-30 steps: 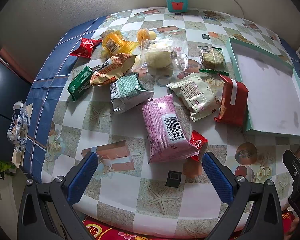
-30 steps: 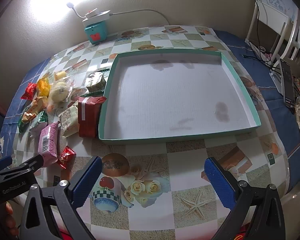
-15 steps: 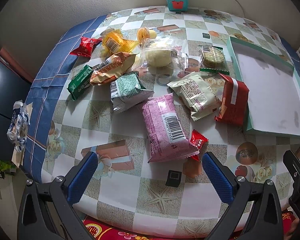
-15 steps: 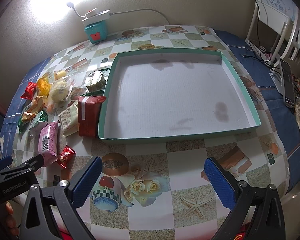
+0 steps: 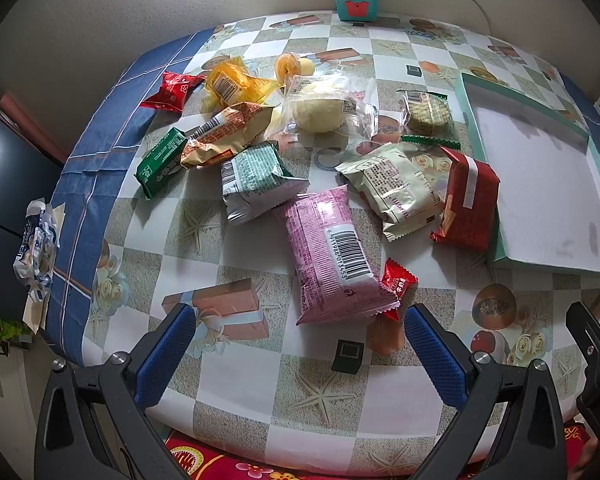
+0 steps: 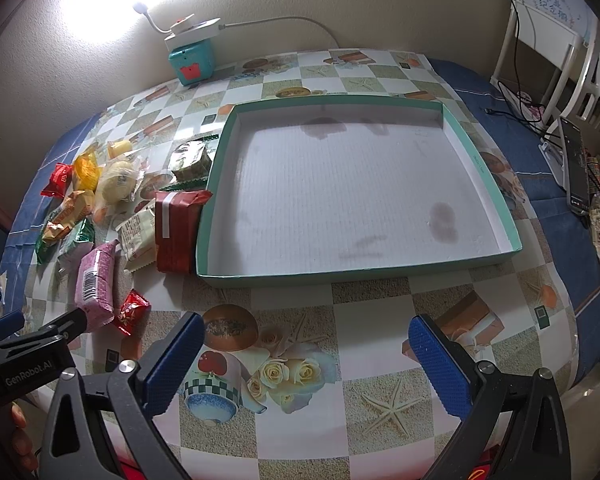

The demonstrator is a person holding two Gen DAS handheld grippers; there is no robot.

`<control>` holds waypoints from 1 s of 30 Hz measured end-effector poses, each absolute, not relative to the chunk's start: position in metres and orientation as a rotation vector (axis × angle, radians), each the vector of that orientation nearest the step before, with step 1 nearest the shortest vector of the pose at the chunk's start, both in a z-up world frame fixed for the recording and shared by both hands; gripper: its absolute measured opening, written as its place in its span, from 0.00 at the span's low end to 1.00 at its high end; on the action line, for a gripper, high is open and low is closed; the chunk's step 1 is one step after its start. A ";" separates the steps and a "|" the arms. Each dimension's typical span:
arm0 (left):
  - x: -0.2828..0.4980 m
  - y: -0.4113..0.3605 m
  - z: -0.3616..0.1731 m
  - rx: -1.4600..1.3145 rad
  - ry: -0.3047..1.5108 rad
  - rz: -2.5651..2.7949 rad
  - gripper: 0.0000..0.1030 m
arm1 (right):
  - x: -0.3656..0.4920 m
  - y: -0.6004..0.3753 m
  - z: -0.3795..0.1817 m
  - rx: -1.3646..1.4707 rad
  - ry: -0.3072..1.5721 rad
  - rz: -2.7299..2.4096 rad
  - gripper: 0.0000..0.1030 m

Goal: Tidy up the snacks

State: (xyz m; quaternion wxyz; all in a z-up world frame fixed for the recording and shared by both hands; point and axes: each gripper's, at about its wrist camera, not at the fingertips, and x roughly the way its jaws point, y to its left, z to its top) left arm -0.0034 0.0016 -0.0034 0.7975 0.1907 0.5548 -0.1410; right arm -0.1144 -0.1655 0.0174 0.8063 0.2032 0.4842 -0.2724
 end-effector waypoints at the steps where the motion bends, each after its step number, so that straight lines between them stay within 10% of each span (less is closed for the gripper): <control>1: -0.003 0.001 -0.003 0.409 1.191 -0.303 1.00 | -0.114 -0.165 0.017 0.435 1.036 -0.584 1.00; 30: 0.002 0.006 -0.005 0.365 1.207 -0.295 1.00 | -0.111 -0.163 0.014 0.430 1.046 -0.576 1.00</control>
